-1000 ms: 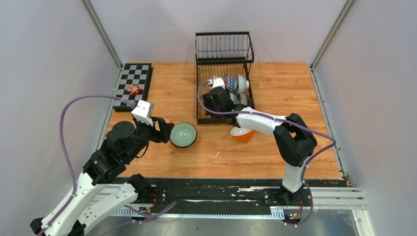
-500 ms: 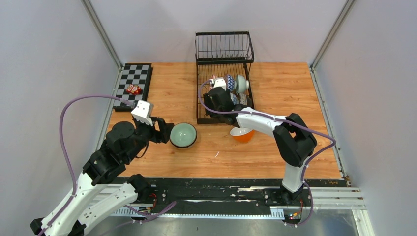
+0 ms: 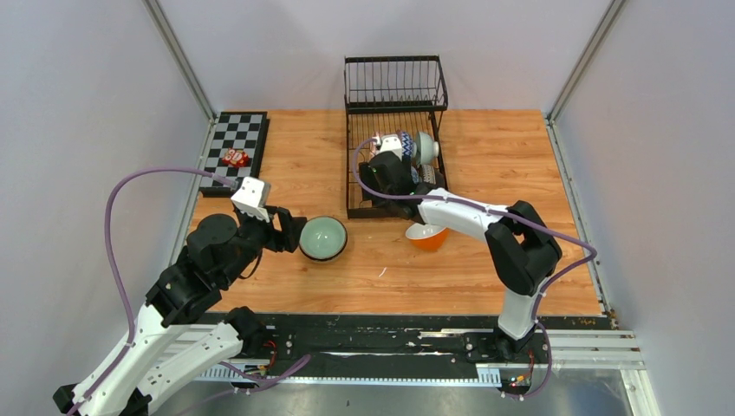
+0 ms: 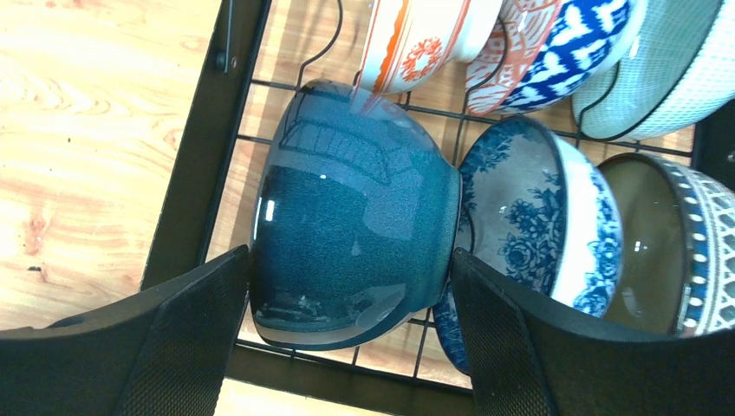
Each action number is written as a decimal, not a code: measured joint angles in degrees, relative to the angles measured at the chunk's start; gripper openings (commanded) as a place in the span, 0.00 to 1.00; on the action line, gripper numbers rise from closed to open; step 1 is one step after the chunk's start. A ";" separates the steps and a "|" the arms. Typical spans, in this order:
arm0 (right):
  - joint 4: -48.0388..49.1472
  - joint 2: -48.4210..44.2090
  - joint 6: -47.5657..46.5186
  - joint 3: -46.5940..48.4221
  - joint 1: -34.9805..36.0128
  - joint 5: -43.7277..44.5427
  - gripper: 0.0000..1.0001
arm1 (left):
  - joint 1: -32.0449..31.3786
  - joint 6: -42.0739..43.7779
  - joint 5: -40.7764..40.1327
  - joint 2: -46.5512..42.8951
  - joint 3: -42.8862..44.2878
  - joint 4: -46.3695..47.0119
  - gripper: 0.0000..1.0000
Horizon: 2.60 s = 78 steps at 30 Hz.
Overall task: Load the bowls into the dish rack
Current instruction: Place the bowl in the dish rack, then move the bowl to the center of the board.
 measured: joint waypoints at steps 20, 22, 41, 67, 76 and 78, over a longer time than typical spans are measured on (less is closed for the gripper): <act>-1.20 -12.85 -1.16 -2.89 0.76 1.11 0.99 | 0.00 -0.02 -0.44 0.02 -0.31 -0.02 0.74; -1.55 -15.04 -1.49 -3.67 0.81 1.09 1.00 | 0.00 -0.02 -0.57 0.04 -0.31 -0.02 0.75; -12.31 -38.40 -6.97 -16.65 0.85 -5.66 0.90 | 0.00 -8.22 -1.90 8.00 -2.32 -0.48 0.77; -32.76 -23.19 -19.47 -10.49 0.85 -17.49 0.87 | 0.00 -17.27 2.67 15.63 -11.08 2.08 0.79; -39.58 -16.33 -20.87 -7.39 0.98 -17.53 0.72 | 0.00 -17.88 4.81 15.19 -11.50 2.56 0.79; -40.83 -16.31 -20.87 -7.39 1.14 -17.29 0.66 | 0.00 -17.88 5.09 15.17 -11.50 2.64 0.79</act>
